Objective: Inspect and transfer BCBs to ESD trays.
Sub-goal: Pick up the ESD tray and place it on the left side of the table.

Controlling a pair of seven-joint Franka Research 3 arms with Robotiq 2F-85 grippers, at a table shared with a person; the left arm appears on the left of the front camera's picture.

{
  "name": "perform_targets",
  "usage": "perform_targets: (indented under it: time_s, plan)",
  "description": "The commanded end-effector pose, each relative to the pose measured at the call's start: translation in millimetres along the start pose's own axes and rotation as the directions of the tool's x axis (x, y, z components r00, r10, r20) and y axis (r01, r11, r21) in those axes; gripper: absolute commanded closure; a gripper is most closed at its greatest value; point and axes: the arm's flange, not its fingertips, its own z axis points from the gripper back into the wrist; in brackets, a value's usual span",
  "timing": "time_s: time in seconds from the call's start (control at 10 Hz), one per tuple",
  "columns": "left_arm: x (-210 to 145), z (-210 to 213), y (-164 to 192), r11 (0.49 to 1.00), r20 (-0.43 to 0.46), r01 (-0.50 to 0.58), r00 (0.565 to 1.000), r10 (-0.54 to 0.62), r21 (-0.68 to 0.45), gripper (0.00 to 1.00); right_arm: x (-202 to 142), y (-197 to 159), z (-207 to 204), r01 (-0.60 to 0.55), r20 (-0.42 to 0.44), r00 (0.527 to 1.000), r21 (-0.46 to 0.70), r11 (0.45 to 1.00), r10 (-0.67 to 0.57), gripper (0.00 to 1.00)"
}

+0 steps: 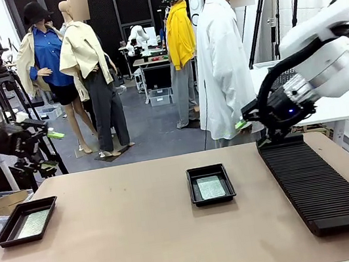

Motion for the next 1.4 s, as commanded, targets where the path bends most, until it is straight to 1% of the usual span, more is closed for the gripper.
perform_targets:
  time_s: [0.0, 0.1, 0.2, 0.3, 0.4, 0.5, 0.6, 0.7, 0.8, 0.9, 1.1, 1.2, 1.3]
  plan:
    - [1, -33, -18, 0.995, -0.031, -0.019, 0.999, 0.022, 0.101, 0.00, 2, -27, 18, 0.031, -0.052, 0.998, 0.086, 0.996, -0.026, 0.00]
    - [5, -53, -33, 0.989, -0.030, -0.009, 0.999, 0.013, 0.148, 0.00, 1, -39, 29, 0.028, -0.056, 0.998, 0.129, 0.991, -0.021, 0.00]
    - [8, -74, -46, 0.981, -0.009, -0.024, 1.000, 0.026, 0.195, 0.00, -1, -48, 39, 0.011, -0.062, 0.998, 0.166, 0.986, -0.001, 0.00]
    - [12, -96, -58, 0.965, 0.048, -0.049, 0.998, 0.038, 0.258, 0.00, 0, -60, 47, 0.001, -0.087, 0.996, 0.216, 0.976, 0.018, 0.00]
    - [13, -117, -69, 0.950, 0.052, -0.038, 0.998, 0.022, 0.311, 0.00, -1, -69, 53, 0.004, -0.092, 0.996, 0.253, 0.967, 0.020, 0.00]
    - [16, -135, -79, 0.935, 0.046, -0.028, 0.999, 0.013, 0.352, 0.00, -3, -79, 58, -0.003, -0.095, 0.995, 0.280, 0.960, 0.030, 0.00]
    - [21, -156, -86, 0.920, 0.041, -0.036, 0.999, 0.021, 0.390, 0.00, -4, -92, 65, -0.005, -0.107, 0.993, 0.333, 0.943, 0.043, 0.00]
    - [24, -174, -93, 0.901, -0.021, -0.060, 0.997, 0.076, 0.430, 0.00, -5, -103, 72, -0.005, -0.120, 0.991, 0.389, 0.921, 0.056, 0.00]
    - [29, -195, -101, 0.879, 0.000, -0.055, 0.998, 0.062, 0.474, 0.00, -3, -113, 78, 0.018, -0.144, 0.989, 0.414, 0.910, 0.046, 0.00]
    - [30, -214, -109, 0.867, -0.005, -0.039, 0.999, 0.048, 0.497, 0.00, -3, -118, 82, 0.018, -0.152, 0.987, 0.443, 0.896, 0.055, 0.00]
    - [24, -248, -129, 0.844, 0.011, -0.003, 1.000, -0.004, 0.537, 0.00, -4, -130, 89, 0.021, -0.153, 0.986, 0.499, 0.866, 0.065, 0.00]
    - [17, -264, -138, 0.843, 0.011, 0.004, 1.000, -0.012, 0.539, 0.00, -4, -134, 93, 0.032, -0.155, 0.986, 0.512, 0.858, 0.056, 0.00]
    - [12, -282, -139, 0.831, 0.023, 0.001, 1.000, -0.017, 0.557, 0.00, -2, -136, 94, 0.044, -0.173, 0.983, 0.522, 0.852, 0.055, 0.00]
